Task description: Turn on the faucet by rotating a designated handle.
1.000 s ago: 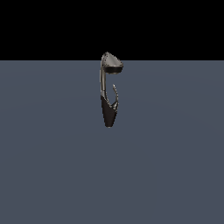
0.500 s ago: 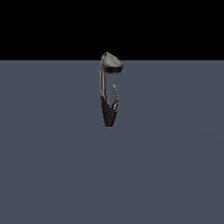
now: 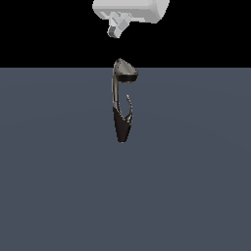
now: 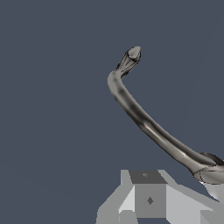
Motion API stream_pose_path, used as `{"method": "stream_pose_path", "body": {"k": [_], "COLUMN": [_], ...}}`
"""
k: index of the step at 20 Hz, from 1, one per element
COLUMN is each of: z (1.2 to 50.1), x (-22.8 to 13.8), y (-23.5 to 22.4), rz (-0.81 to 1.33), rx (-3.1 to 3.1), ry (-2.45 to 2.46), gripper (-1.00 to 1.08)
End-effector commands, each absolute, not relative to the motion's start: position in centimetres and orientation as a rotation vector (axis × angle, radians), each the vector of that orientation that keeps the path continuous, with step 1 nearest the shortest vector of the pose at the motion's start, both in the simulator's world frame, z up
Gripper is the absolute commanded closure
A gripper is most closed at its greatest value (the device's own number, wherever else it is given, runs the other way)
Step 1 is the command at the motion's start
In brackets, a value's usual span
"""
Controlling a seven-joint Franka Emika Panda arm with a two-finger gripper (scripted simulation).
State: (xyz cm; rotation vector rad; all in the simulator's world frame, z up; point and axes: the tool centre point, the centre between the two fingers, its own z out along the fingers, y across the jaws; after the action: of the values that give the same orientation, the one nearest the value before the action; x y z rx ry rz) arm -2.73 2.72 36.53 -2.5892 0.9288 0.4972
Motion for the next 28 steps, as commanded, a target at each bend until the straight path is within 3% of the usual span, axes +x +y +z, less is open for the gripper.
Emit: {"method": "stream_pose_path", "body": {"k": [1, 15, 28], "z": [34.8, 23.9, 18.0], "x": [-1.1, 6.2, 8.6], "y": [2.5, 0.5, -0.7], "rz": [0.531, 0.718, 0.804], "rx": [-2.528, -2.157, -1.962], "ry": [1.009, 1.417, 1.591], "gripper": [1.08, 1.08, 1.08]}}
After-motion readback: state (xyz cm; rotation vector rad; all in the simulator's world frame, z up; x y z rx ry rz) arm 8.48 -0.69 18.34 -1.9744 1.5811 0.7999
